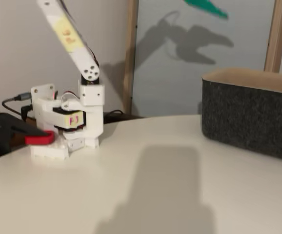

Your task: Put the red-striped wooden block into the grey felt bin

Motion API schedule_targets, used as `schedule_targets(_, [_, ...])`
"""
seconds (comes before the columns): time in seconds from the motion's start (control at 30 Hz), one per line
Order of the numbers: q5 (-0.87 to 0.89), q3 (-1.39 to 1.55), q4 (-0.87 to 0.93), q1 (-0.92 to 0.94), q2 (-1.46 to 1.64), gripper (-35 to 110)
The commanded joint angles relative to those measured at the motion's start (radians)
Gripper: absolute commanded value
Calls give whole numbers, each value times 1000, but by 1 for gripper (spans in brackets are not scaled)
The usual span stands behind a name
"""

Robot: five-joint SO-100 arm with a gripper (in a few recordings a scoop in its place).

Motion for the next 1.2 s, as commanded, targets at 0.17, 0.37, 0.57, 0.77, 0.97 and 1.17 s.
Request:
schedule_targets(0.17, [129, 60, 57, 495, 186, 30])
schedule_targets(0.37, [153, 261, 71, 867, 247, 30])
schedule_targets(0.57, [183, 525, 66, 1126, 324, 24])
schedule_targets(0.77, [258, 815, -14, 1292, 460, 18])
schedule_targets(0.97, [249, 1052, -181, 1359, 709, 14])
schedule_targets(1.17, [216, 1227, -222, 1379, 934, 10])
